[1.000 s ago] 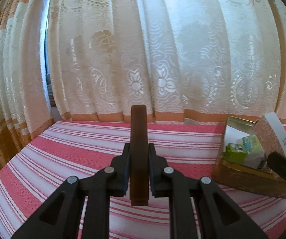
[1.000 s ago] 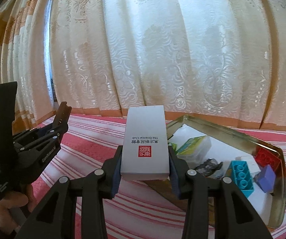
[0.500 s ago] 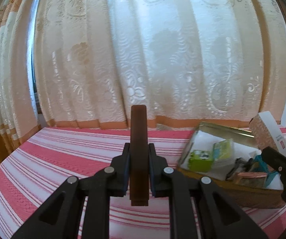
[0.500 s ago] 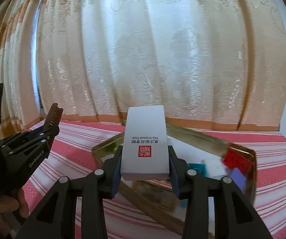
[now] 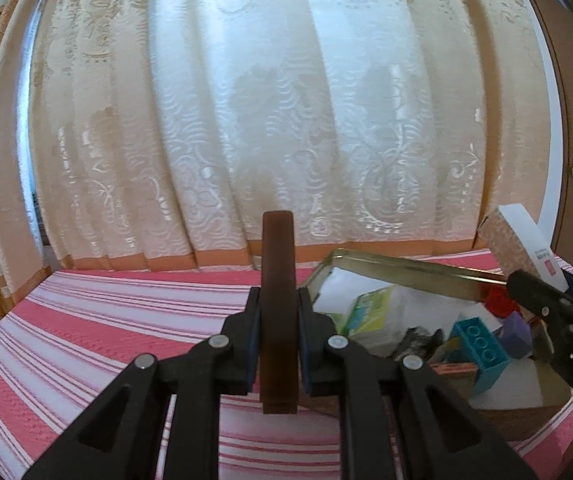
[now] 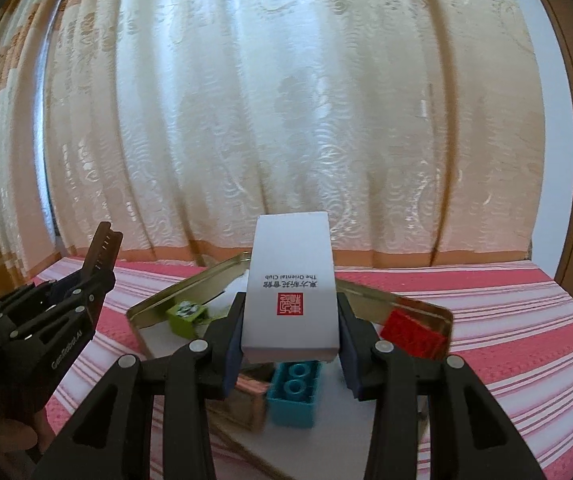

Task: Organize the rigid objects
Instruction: 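Carry the brown stick with the left tool while the right tool carries the white box over the tray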

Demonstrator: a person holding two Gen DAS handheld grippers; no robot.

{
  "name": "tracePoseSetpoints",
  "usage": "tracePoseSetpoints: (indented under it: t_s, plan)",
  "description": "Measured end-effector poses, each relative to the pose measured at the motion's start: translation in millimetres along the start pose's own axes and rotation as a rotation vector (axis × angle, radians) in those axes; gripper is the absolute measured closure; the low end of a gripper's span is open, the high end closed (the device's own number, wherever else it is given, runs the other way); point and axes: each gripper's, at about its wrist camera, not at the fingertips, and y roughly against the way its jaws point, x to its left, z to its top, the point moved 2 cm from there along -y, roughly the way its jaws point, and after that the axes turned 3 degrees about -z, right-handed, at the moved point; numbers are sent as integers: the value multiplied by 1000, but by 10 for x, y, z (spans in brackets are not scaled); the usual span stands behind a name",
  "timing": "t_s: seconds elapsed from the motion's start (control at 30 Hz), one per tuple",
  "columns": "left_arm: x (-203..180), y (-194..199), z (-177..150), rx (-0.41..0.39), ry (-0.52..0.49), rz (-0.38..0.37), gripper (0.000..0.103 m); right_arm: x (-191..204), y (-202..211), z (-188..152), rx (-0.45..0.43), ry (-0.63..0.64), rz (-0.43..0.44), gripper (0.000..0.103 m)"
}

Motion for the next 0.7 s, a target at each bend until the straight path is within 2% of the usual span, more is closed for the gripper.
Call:
tracePoseSetpoints:
  t_s: [0.5, 0.7]
  plan:
    - [-507, -200, 64, 36, -6, -75, 90, -502, -171, 58, 1, -1, -123, 59]
    - [-699, -307, 73, 59, -3, -102, 90, -593, -251, 87, 8, -1, -133, 59]
